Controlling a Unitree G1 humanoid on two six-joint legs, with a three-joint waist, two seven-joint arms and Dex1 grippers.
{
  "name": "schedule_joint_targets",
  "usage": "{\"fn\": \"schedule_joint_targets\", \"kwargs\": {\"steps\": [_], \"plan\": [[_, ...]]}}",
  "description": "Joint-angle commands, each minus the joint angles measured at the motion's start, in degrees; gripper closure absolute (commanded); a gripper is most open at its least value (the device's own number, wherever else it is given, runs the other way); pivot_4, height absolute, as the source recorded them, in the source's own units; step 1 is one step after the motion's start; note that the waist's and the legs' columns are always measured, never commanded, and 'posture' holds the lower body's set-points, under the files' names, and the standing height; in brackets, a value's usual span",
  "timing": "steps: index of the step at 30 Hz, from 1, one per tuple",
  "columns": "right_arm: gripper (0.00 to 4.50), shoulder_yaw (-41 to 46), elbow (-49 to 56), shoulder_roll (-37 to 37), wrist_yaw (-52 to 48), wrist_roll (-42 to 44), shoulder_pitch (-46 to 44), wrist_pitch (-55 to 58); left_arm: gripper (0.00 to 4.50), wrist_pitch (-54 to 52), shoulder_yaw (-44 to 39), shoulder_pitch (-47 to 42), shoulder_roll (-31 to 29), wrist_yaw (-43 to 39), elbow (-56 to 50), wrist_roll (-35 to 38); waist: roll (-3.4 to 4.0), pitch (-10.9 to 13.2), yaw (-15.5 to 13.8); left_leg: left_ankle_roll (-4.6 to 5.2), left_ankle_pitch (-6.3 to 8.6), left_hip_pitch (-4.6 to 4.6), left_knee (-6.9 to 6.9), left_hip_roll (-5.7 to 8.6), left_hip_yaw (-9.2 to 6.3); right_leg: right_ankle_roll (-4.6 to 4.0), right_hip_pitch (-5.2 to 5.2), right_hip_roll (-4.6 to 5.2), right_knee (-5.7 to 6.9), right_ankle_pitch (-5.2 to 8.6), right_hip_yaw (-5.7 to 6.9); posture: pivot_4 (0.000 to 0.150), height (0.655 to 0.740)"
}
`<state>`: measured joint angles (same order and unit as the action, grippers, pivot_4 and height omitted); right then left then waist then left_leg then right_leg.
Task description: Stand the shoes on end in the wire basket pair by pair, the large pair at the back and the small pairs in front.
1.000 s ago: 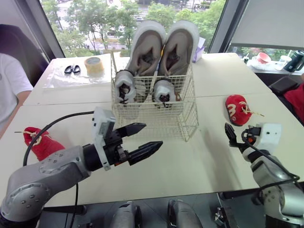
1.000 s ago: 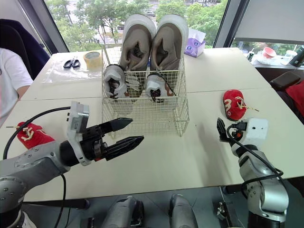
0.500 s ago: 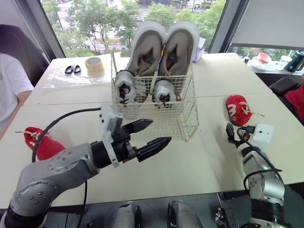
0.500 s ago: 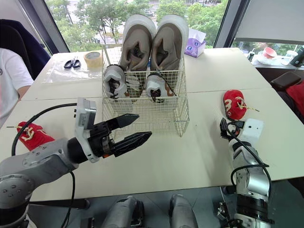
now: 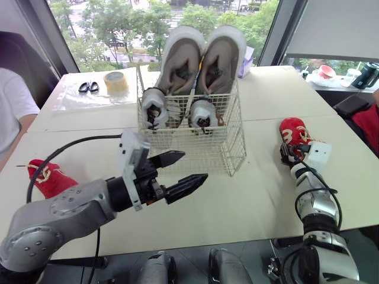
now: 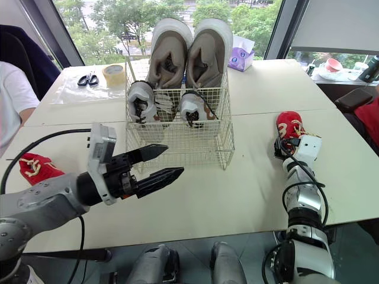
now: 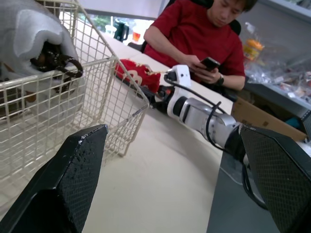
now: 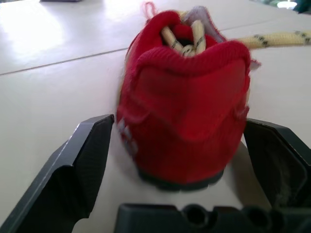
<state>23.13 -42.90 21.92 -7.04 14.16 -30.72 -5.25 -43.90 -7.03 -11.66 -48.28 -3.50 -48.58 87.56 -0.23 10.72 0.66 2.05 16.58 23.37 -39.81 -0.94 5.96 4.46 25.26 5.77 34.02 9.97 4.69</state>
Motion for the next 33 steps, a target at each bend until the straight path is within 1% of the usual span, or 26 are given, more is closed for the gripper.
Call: {"fn": "schedule_joint_targets", "kwargs": {"steps": [1, 2, 3, 4, 5, 8, 10, 12, 13, 15, 16, 17, 18, 19, 21, 24, 27, 29, 33], "plan": [[1.74, -0.20, -3.06, -0.63, 0.06, -0.35, -1.09, -3.02, 0.00, 0.65, -4.25, 1.79, -3.17, -2.31, -0.81, 2.08, 0.00, 0.00, 0.19, -0.13, -0.07, 0.00, 0.00, -0.01, 0.00, 0.00, 0.00, 0.00, -0.01, 0.00, 0.00, 0.150, 0.7400], [2.21, -0.31, -3.59, -0.80, -0.08, -0.37, -1.35, -3.49, 0.00, 0.60, -4.97, 2.40, -3.98, -3.05, -0.47, 2.17, 0.00, 0.00, 0.26, -0.16, -0.09, -0.01, 0.00, 0.00, 0.01, 0.01, 0.00, 0.00, -0.01, 0.00, -0.01, 0.150, 0.7400], [2.59, -0.43, -4.08, -1.06, -0.40, -0.28, -1.61, -3.76, 0.00, 0.50, -6.10, 3.03, -4.92, -4.12, 0.20, 2.31, 0.00, 0.00, 0.32, -0.16, -0.09, 0.00, 0.00, -0.01, 0.02, 0.01, 0.00, 0.00, -0.01, 0.00, 0.00, 0.150, 0.7400], [2.86, -0.53, -4.47, -1.26, -0.60, -0.23, -1.80, -4.00, 0.00, 0.50, -6.92, 3.51, -5.58, -4.96, 0.69, 2.36, -0.01, 0.00, 0.35, -0.17, -0.10, -0.01, 0.00, -0.01, 0.02, 0.01, 0.00, 0.00, -0.01, 0.00, 0.00, 0.150, 0.7400], [2.99, -0.66, -4.48, -1.43, -0.39, -0.37, -1.82, -4.31, 0.00, 0.34, -8.40, 4.03, -6.56, -6.21, 1.49, 2.36, -0.01, -0.01, 0.37, -0.17, -0.10, -0.01, 0.00, -0.01, 0.02, 0.01, 0.00, 0.00, -0.01, 0.00, 0.00, 0.150, 0.7400], [3.01, -0.33, -0.58, -0.48, -0.01, -0.11, -2.28, -5.11, 0.00, -0.25, -15.45, 4.44, -10.07, -11.01, 6.35, 4.89, 0.03, 0.02, 0.46, -0.18, -0.10, -0.02, 0.02, -0.03, 0.02, 0.01, 0.04, 0.00, 0.01, 0.00, 0.00, 0.150, 0.7400], [3.01, 0.35, 3.61, 2.71, 0.46, -0.37, -4.91, -5.96, 0.00, -0.23, -18.86, 2.04, -11.90, -12.98, 11.19, 7.99, 0.17, 0.10, 0.48, -0.19, -0.10, -0.01, 0.07, -0.04, 0.03, 0.01, 0.09, 0.00, 0.02, 0.01, 0.00, 0.150, 0.7400], [3.01, 1.27, 7.56, 7.70, 0.23, -0.28, -10.54, -6.44, 0.00, -0.35, -20.64, -2.39, -13.33, -15.12, 16.97, 11.77, 0.58, 0.41, 0.32, -0.21, -0.11, 0.07, 0.08, -0.01, 0.06, 0.01, 0.17, 0.02, 0.01, 0.01, 0.00, 0.150, 0.7400], [3.01, 1.37, 8.51, 9.15, -0.08, -0.13, -12.34, -6.45, 0.00, -0.51, -20.83, -3.88, -13.66, -15.68, 18.72, 12.76, 0.99, 0.66, 0.19, -0.22, -0.12, 0.11, 0.08, 0.03, 0.08, 0.01, 0.21, 0.07, 0.00, 0.01, -0.01, 0.150, 0.7400], [3.01, 0.20, 12.67, 12.75, -4.44, 1.89, -18.81, -4.28, 0.00, 0.00, -19.54, -9.52, -12.94, -15.72, 23.98, 14.00, 1.33, 0.85, 0.23, -0.20, -0.13, 0.13, 0.05, 0.12, 0.18, 0.03, 0.25, 0.13, 0.01, 0.00, -0.09, 0.150, 0.7400], [3.01, -0.60, 14.52, 14.02, -6.83, 2.82, -21.15, -3.09, 0.00, 0.07, -18.95, -11.81, -12.45, -15.75, 25.96, 14.24, 1.31, 0.85, 0.24, -0.20, -0.13, 0.12, 0.10, 0.12, 0.19, 0.08, 0.28, 0.12, 0.01, 0.02, -0.10, 0.150, 0.7400], [3.01, -2.35, 17.60, 15.61, -10.94, 3.93, -23.91, -1.41, 0.00, 0.07, -18.07, -14.68, -11.83, -15.63, 28.35, 14.53, 1.29, 0.84, 0.27, -0.21, -0.13, 0.10, 0.19, 0.09, 0.15, 0.34, 0.28, 0.08, 0.07, -0.01, -0.09, 0.150, 0.7400], [3.01, -4.01, 20.57, 16.73, -14.88, 5.28, -25.95, 0.65, 0.00, 0.01, -17.28, -17.24, -11.17, -15.25, 30.47, 14.52, 1.21, 0.82, 0.23, -0.24, -0.15, 0.04, 0.33, 0.08, 0.15, 0.41, 0.29, 0.03, 0.06, 0.00, -0.09, 0.150, 0.7400], [3.01, -5.79, 23.30, 17.88, -19.24, 6.72, -27.63, 2.91, 0.00, -0.21, -16.60, -19.73, -10.51, -14.95, 32.76, 14.66, 1.19, 0.81, 0.17, -0.44, -0.27, -0.05, 0.59, 0.10, 0.13, 0.40, 0.28, -0.03, 0.05, 0.03, -0.07, 0.150, 0.7400], [3.01, -8.77, 29.11, 20.23, -28.54, 11.32, -30.50, 8.66, 0.00, -1.41, -15.95, -24.27, -9.61, -15.91, 37.10, 15.19, 0.91, 0.73, 0.40, -0.52, -0.31, -0.11, 0.76, 0.00, 0.08, 0.33, 0.29, -0.21, 0.06, 0.07, -0.01, 0.150, 0.7400], [3.01, -11.75, 36.18, 22.04, -38.28, 18.80, -34.55, 18.52, 0.00, -4.36, -15.17, -29.85, -9.33, -18.49, 43.48, 14.71, 0.81, 0.78, 0.36, -0.57, -0.32, -0.11, 0.77, -0.08, 0.04, 0.24, 0.29, -0.26, 0.09, 0.11, 0.09, 0.150, 0.7400], [3.01, -14.14, 40.96, 21.77, -43.96, 23.84, -37.25, 25.64, 0.00, -7.42, -14.42, -35.49, -8.73, -20.30, 48.86, 14.99, 0.74, 0.83, 0.03, -0.56, -0.32, -0.05, 0.65, -0.03, 0.06, 0.23, 0.28, -0.15, 0.08, 0.10, 0.08, 0.150, 0.7400], [3.01, -16.50, 43.30, 21.43, -47.32, 23.55, -37.87, 26.41, 0.00, -9.75, -13.42, -38.31, -8.69, -21.85, 50.80, 13.46, 0.60, 0.83, -0.22, -0.52, -0.30, 0.02, 0.62, -0.02, 0.01, 0.23, 0.28, -0.10, 0.07, 0.10, 0.08, 0.150, 0.7400], [3.01, -19.01, 45.47, 20.25, -50.92, 21.81, -38.50, 25.40, 0.00, -12.75, -13.06, -41.12, -8.01, -23.53, 53.10, 11.09, 0.50, 0.80, -0.20, -0.40, -0.23, 0.05, 0.62, 0.01, -0.01, 0.24, 0.19, -0.06, 0.06, 0.10, 0.07, 0.150, 0.7400]]}}
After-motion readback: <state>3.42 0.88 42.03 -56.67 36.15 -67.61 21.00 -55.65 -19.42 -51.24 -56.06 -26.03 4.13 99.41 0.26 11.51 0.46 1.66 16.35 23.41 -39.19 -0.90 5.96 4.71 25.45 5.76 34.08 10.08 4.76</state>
